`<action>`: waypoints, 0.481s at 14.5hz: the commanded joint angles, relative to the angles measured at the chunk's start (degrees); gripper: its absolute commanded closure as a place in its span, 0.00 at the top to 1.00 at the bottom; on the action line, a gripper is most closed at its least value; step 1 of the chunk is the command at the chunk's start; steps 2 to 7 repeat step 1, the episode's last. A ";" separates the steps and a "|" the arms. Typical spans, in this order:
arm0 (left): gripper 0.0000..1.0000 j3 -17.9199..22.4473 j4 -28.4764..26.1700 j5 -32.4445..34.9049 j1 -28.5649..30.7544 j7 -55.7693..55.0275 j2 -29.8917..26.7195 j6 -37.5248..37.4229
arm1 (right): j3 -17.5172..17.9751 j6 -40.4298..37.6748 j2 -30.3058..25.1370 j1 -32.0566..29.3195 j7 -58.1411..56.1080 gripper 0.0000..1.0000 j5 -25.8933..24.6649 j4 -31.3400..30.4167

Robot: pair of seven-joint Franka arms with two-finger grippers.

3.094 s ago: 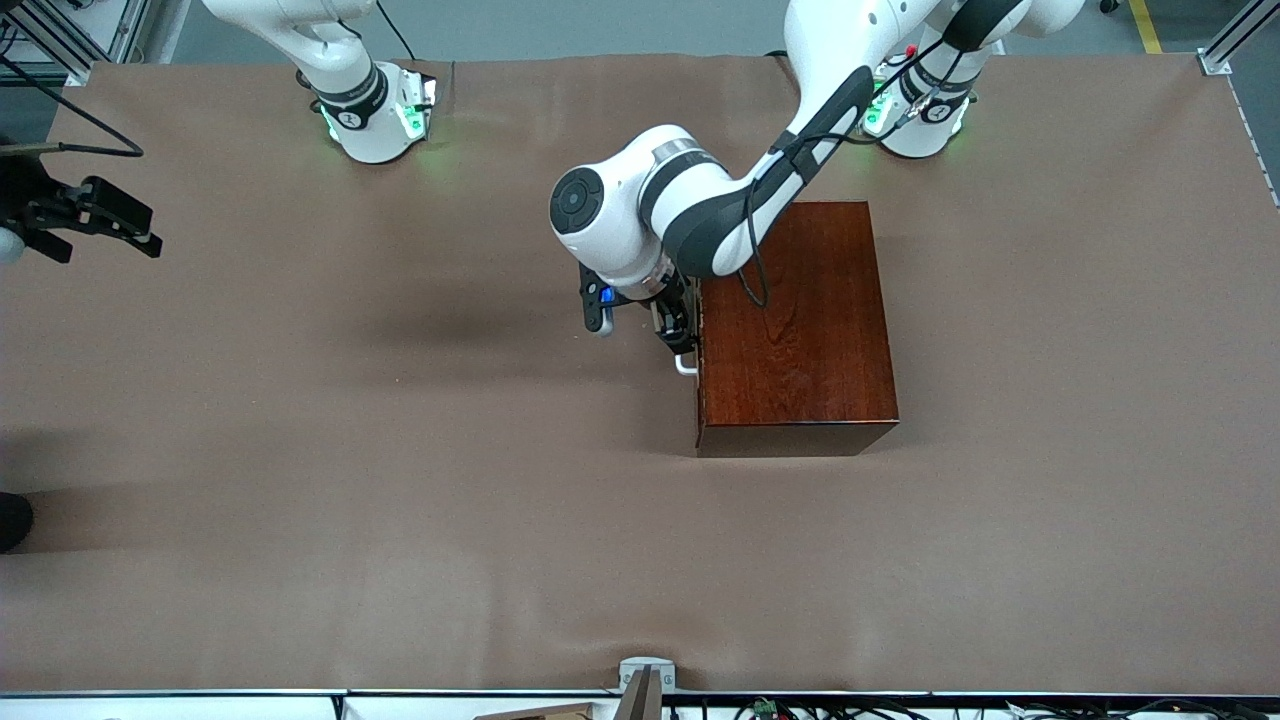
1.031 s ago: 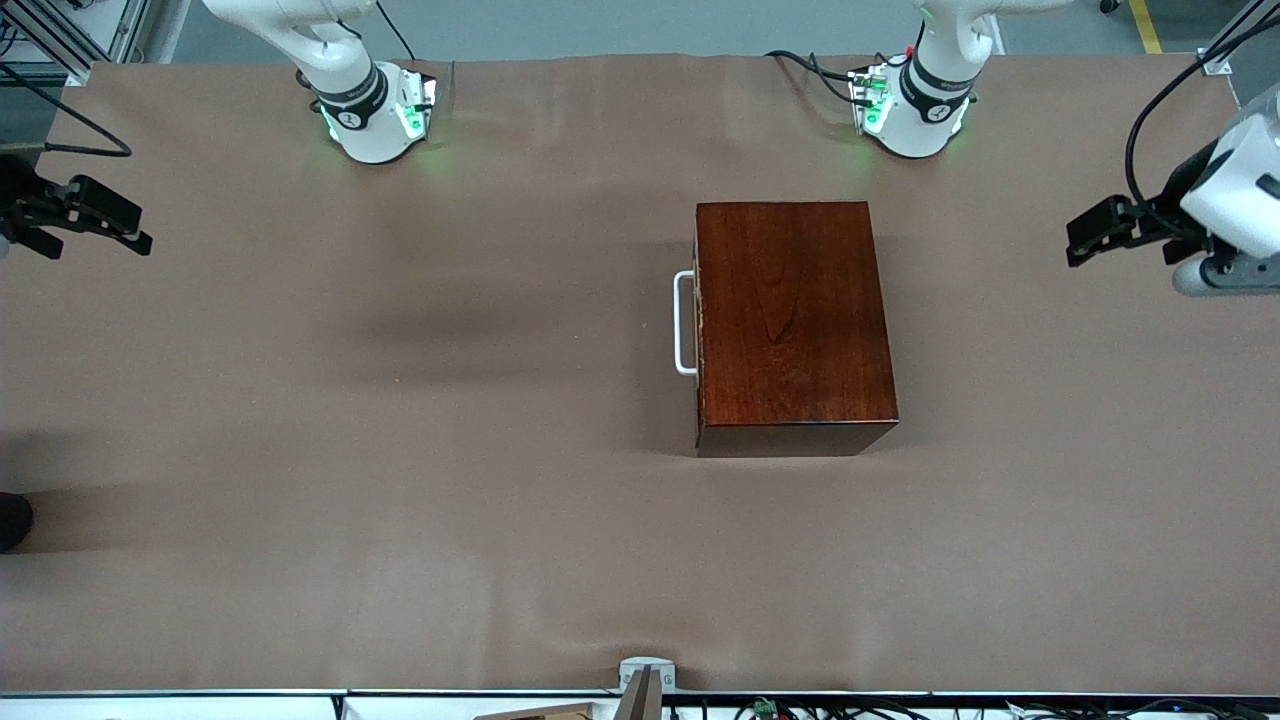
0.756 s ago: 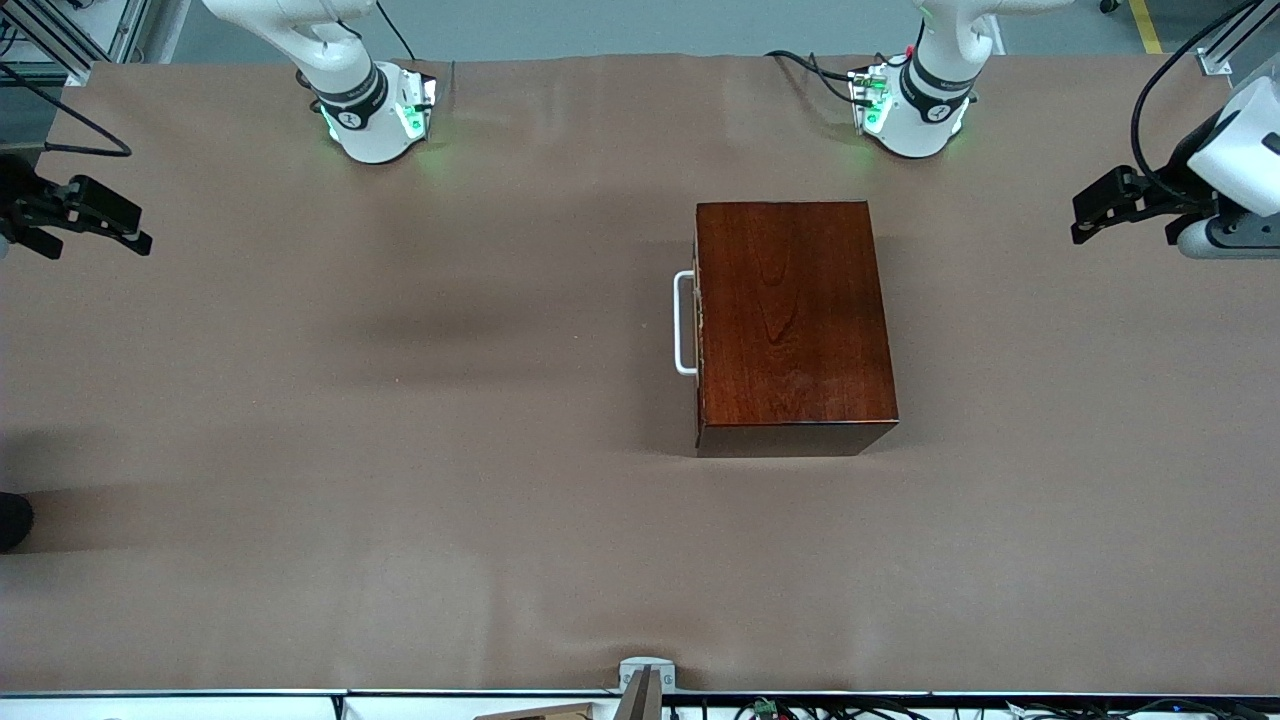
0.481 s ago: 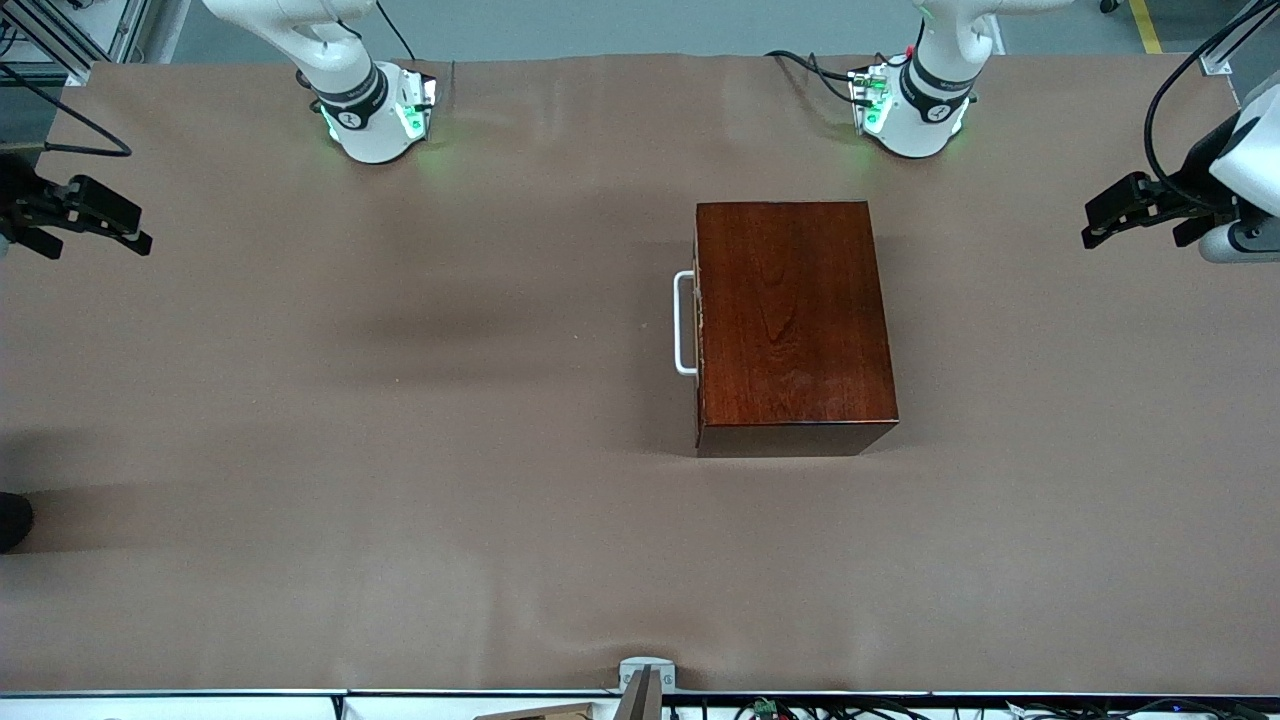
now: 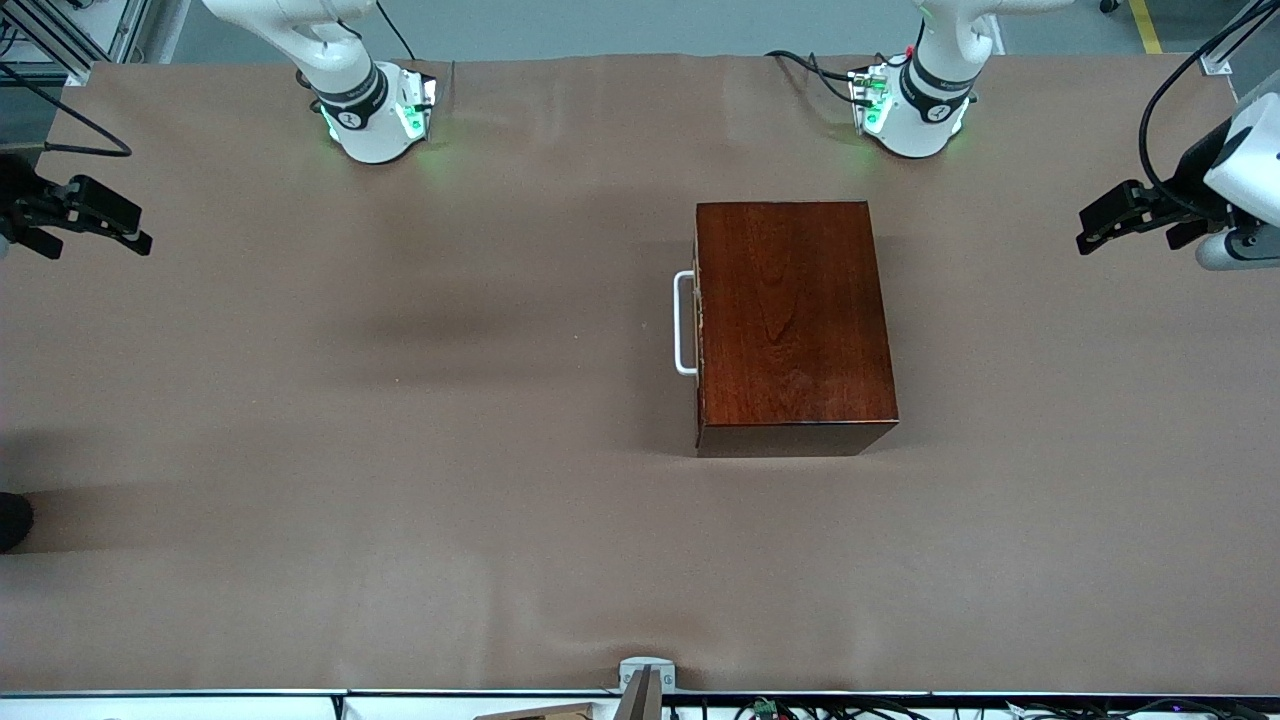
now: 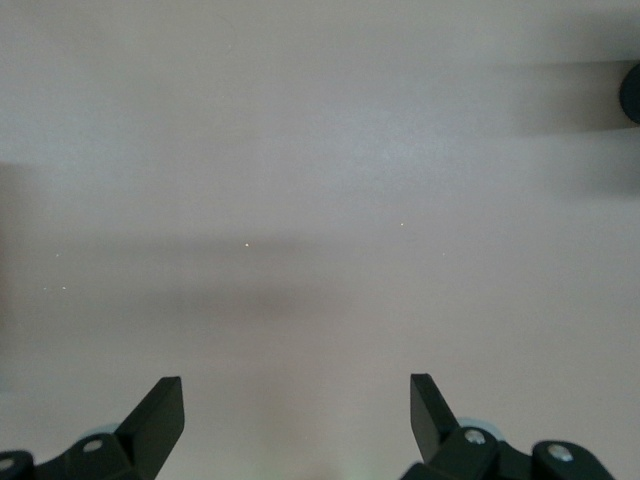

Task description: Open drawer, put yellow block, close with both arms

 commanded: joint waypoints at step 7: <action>1.00 0.17 1.22 -1.14 0.07 -0.28 1.03 0.21 | 0.43 -0.62 -0.21 -0.53 0.85 1.00 -0.34 0.67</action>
